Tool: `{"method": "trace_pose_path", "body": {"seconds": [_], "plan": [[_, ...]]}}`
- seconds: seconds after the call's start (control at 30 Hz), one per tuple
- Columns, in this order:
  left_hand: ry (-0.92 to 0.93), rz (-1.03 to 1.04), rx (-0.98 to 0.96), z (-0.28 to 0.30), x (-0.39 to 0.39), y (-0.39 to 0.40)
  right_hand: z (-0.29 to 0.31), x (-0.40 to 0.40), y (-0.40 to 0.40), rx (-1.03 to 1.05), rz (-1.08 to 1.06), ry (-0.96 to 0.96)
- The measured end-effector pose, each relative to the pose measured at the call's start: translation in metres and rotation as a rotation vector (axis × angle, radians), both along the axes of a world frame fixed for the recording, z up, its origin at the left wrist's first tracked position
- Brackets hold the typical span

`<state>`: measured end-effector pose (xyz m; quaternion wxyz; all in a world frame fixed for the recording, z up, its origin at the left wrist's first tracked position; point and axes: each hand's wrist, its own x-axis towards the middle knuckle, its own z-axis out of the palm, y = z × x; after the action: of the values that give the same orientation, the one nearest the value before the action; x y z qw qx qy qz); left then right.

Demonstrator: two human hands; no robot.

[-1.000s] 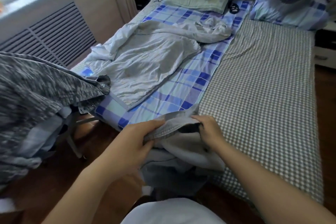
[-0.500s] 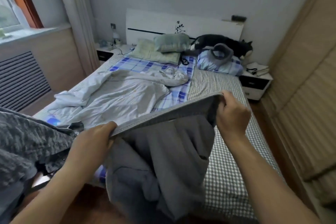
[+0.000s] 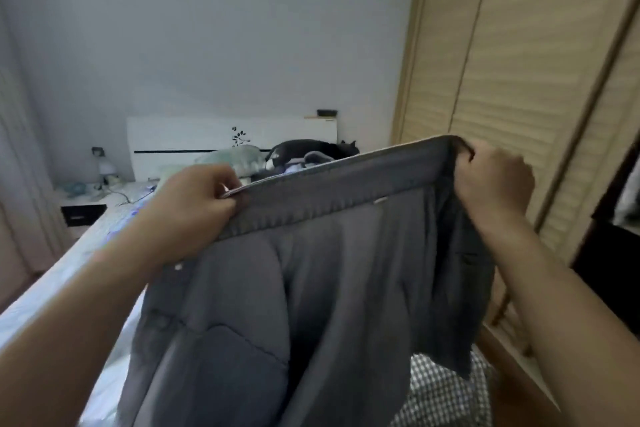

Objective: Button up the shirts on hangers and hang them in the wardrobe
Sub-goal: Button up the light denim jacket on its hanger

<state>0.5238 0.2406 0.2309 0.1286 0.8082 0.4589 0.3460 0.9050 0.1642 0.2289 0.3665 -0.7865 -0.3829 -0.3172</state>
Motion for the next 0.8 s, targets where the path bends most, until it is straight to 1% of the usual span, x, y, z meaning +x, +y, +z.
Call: {"method": "trace_pose_path", "body": {"seconds": [0.07,0.13,0.2,0.23,0.27,0.3,0.33,0.4,0.43,0.47,0.53,0.57,0.6,0.63,0.67,0.77,0.8], "plan": [[0.081,0.112,0.103,-0.007,0.014,0.010,0.006,0.005,0.002,-0.086,-0.058,0.011],[0.211,0.232,0.130,-0.036,0.023,0.019,-0.017,0.011,0.012,-0.233,-0.050,0.047],[0.349,0.267,0.041,-0.083,0.022,0.027,-0.071,0.020,0.022,-0.504,0.024,0.104],[0.380,0.251,-0.023,-0.109,0.019,0.029,-0.101,0.023,0.023,-0.633,0.055,0.163],[0.382,0.215,-0.085,-0.135,0.016,0.031,-0.131,0.029,0.021,-0.706,0.073,0.227],[0.362,0.170,-0.150,-0.159,0.017,0.033,-0.154,0.032,0.016,-0.723,0.077,0.275],[0.334,0.131,-0.213,-0.179,0.019,0.035,-0.172,0.036,0.012,-0.711,0.061,0.281],[0.240,0.091,-0.348,-0.201,0.031,0.042,-0.190,0.041,0.006,-0.644,-0.002,0.225],[0.147,0.086,-0.441,-0.204,0.038,0.049,-0.191,0.044,0.008,-0.617,-0.025,0.205],[0.008,0.071,-0.564,-0.203,0.045,0.057,-0.190,0.048,0.014,-0.589,-0.033,0.188],[-0.354,0.000,-0.875,-0.190,0.057,0.075,-0.182,0.061,0.034,-0.530,-0.031,0.176],[-0.505,-0.026,-0.985,-0.181,0.062,0.084,-0.177,0.070,0.045,-0.514,-0.031,0.163],[-0.592,-0.050,-1.021,-0.172,0.068,0.093,-0.172,0.080,0.057,-0.507,-0.035,0.133],[-0.621,-0.064,-0.995,-0.163,0.076,0.103,-0.165,0.090,0.069,-0.513,-0.045,0.103],[-0.598,-0.056,-0.922,-0.155,0.085,0.115,-0.159,0.102,0.081,-0.524,-0.047,0.070],[-0.401,0.028,-0.612,-0.127,0.116,0.161,-0.133,0.142,0.128,-0.576,-0.037,-0.083],[-0.336,0.045,-0.541,-0.118,0.128,0.179,-0.127,0.159,0.149,-0.596,-0.027,-0.133]]}}
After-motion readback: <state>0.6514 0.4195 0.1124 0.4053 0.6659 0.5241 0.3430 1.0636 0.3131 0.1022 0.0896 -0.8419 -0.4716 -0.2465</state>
